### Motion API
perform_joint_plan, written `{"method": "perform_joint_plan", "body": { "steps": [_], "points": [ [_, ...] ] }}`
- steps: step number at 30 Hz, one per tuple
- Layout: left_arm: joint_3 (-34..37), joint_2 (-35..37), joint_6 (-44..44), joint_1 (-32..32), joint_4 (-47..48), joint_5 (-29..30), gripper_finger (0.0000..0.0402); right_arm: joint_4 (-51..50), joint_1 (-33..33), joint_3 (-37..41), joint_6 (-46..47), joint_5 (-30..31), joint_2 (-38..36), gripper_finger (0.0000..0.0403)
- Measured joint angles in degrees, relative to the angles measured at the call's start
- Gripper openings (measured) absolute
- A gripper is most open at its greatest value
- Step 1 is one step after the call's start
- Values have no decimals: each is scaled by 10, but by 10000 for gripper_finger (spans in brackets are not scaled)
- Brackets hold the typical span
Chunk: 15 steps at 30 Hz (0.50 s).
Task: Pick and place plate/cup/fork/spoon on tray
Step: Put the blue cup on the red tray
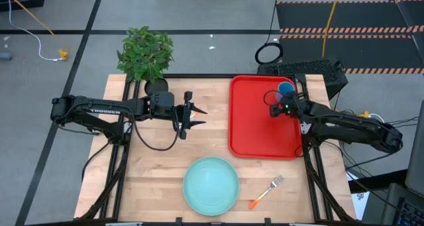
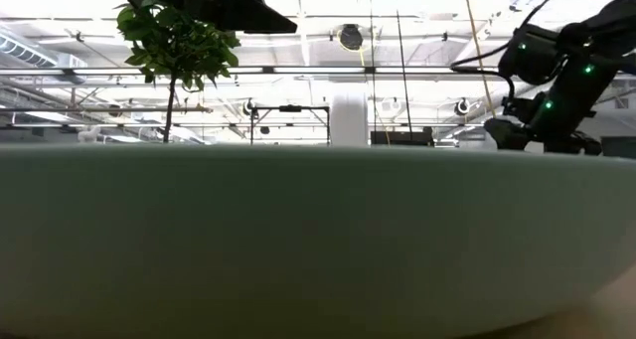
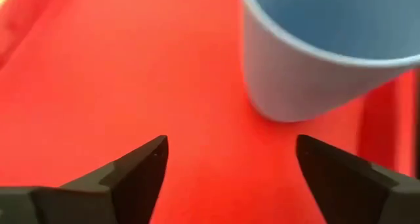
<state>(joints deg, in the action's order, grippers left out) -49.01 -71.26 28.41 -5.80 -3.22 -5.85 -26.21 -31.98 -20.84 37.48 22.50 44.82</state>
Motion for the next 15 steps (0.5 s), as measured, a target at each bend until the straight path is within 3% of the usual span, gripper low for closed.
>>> {"method": "perform_joint_plan", "body": {
  "steps": [5,13,15],
  "points": [
    [0,0,0,0,-3,0,163,13,1,0,-11,-5,15,237],
    [0,0,-2,0,-14,0,163,75,1,-1,-122,-60,64,42],
    [0,0,-4,0,-14,0,163,78,1,-1,-150,-72,67,11]
  ]
}}
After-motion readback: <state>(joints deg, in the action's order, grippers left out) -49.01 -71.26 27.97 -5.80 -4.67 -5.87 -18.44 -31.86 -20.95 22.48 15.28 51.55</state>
